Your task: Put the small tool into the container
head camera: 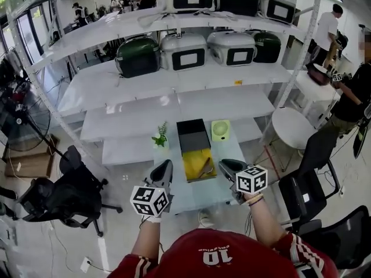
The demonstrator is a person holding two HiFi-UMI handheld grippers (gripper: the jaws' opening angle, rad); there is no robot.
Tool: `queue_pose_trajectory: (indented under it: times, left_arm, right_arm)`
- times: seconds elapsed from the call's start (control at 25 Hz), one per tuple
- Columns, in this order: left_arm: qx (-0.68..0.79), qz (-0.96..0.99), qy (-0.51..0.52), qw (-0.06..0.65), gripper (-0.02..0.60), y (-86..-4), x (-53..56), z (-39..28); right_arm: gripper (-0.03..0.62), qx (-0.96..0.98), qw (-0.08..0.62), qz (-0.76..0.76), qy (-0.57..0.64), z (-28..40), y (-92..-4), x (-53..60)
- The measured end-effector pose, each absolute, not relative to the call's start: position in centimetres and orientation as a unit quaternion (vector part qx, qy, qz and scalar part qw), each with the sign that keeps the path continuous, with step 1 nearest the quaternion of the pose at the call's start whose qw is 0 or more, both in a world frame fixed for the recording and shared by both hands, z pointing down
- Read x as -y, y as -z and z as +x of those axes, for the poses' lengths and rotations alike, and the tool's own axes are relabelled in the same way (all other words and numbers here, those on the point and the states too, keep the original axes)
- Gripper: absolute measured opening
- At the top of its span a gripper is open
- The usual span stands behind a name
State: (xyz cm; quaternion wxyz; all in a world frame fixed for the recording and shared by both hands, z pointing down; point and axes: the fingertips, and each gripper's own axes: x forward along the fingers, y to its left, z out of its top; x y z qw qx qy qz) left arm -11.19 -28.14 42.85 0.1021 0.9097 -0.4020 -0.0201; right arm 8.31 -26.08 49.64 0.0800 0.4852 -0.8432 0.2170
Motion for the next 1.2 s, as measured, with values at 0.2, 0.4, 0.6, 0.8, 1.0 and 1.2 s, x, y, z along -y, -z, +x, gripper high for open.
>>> queue_pose_trajectory:
  times: [0.2,0.4,0.6,0.8,1.0,1.2]
  left_arm:
    - [0.393,0.915,0.041,0.080,-0.002,-39.4,26.2,-11.8]
    - [0.400,0.913,0.055,0.057,-0.002,-37.3,24.9,-13.4]
    - [0.418,0.904,0.076,0.043,-0.002,-35.6,23.7,-15.3]
    - [0.411,0.906,0.095,0.030,-0.002,-33.0,22.8,-15.5]
    - [0.413,0.906,0.093,0.001,-0.002,-31.9,21.8,-15.5]
    - [0.416,0.905,0.092,0.001,-0.002,-32.3,21.3,-15.5]
  right_arm:
    - [0.052,0.841,0.035,0.512,-0.168,6.8,-44.8,24.7]
    - [0.041,0.828,-0.022,0.546,-0.126,6.3,-40.2,23.6]
    - [0.037,0.832,-0.037,0.546,-0.092,5.2,-37.1,22.0]
    - [0.035,0.832,-0.054,0.548,-0.066,4.9,-34.1,21.3]
    - [0.029,0.828,-0.050,0.558,-0.037,4.9,-33.0,20.7]
    - [0.025,0.825,-0.049,0.563,-0.037,5.0,-33.4,20.0]
